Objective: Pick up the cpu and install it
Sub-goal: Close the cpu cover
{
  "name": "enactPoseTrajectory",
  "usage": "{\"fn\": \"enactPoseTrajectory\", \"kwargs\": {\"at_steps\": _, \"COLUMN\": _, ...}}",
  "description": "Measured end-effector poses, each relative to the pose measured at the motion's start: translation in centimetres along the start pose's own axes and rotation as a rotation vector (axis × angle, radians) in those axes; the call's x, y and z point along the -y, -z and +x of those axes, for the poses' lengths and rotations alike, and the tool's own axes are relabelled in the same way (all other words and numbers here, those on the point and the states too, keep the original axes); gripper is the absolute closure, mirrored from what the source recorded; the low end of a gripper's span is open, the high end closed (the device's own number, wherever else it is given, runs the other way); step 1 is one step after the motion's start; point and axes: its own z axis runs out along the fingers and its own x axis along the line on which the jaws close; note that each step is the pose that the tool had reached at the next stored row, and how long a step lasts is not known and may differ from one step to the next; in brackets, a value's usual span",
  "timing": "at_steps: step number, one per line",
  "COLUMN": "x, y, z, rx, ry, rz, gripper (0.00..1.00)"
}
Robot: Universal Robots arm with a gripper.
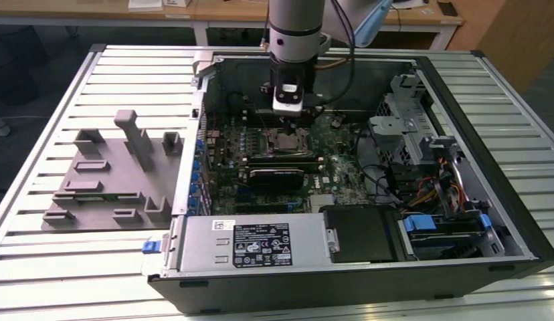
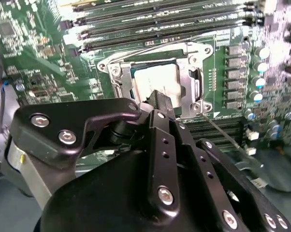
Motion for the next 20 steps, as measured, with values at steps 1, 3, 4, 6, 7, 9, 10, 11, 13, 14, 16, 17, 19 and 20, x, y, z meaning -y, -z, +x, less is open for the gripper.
{"fn": "enactPoseTrajectory", "kwargs": {"at_steps": 1, "x": 0.0, "y": -0.01, "z": 0.0, "rx": 0.0002, "ry": 0.02, "rz": -0.0001, "gripper": 0.89}}
{"fn": "enactPoseTrajectory", "kwargs": {"at_steps": 3, "x": 0.0, "y": -0.03, "z": 0.0, "rx": 0.0004, "ry": 0.056, "rz": -0.0004, "gripper": 0.89}}
{"fn": "enactPoseTrajectory", "kwargs": {"at_steps": 4, "x": 0.0, "y": -0.05, "z": 0.0, "rx": 0.0005, "ry": 0.074, "rz": -0.0006, "gripper": 0.89}}
{"fn": "enactPoseTrajectory", "kwargs": {"at_steps": 6, "x": 0.0, "y": -0.07, "z": 0.0, "rx": 0.0005, "ry": 0.11, "rz": -0.0011, "gripper": 0.89}}
{"fn": "enactPoseTrajectory", "kwargs": {"at_steps": 7, "x": 0.0, "y": -0.08, "z": 0.0, "rx": 0.0005, "ry": 0.128, "rz": -0.0015, "gripper": 0.89}}
{"fn": "enactPoseTrajectory", "kwargs": {"at_steps": 9, "x": 0.0, "y": -0.11, "z": 0.01, "rx": 0.0003, "ry": 0.164, "rz": -0.0024, "gripper": 0.89}}
{"fn": "enactPoseTrajectory", "kwargs": {"at_steps": 10, "x": 0.0, "y": -0.12, "z": 0.01, "rx": 0.0001, "ry": 0.182, "rz": -0.0029, "gripper": 0.89}}
{"fn": "enactPoseTrajectory", "kwargs": {"at_steps": 11, "x": 0.01, "y": -0.13, "z": 0.01, "rx": 0.0, "ry": 0.202, "rz": -0.0033, "gripper": 0.89}}
{"fn": "enactPoseTrajectory", "kwargs": {"at_steps": 13, "x": 0.0, "y": -0.16, "z": 0.01, "rx": -0.0002, "ry": 0.238, "rz": -0.0042, "gripper": 0.89}}
{"fn": "enactPoseTrajectory", "kwargs": {"at_steps": 14, "x": 0.0, "y": -0.17, "z": 0.01, "rx": -0.0004, "ry": 0.256, "rz": -0.0047, "gripper": 0.89}}
{"fn": "enactPoseTrajectory", "kwargs": {"at_steps": 16, "x": 0.01, "y": -0.2, "z": 0.01, "rx": -0.0006, "ry": 0.292, "rz": -0.0056, "gripper": 0.89}}
{"fn": "enactPoseTrajectory", "kwargs": {"at_steps": 17, "x": 0.0, "y": -0.21, "z": 0.01, "rx": -0.0007, "ry": 0.31, "rz": -0.006, "gripper": 0.89}}
{"fn": "enactPoseTrajectory", "kwargs": {"at_steps": 19, "x": 0.0, "y": -0.24, "z": 0.01, "rx": -0.0009, "ry": 0.347, "rz": -0.007, "gripper": 0.89}}
{"fn": "enactPoseTrajectory", "kwargs": {"at_steps": 20, "x": 0.0, "y": -0.25, "z": 0.01, "rx": -0.001, "ry": 0.365, "rz": -0.0075, "gripper": 0.89}}
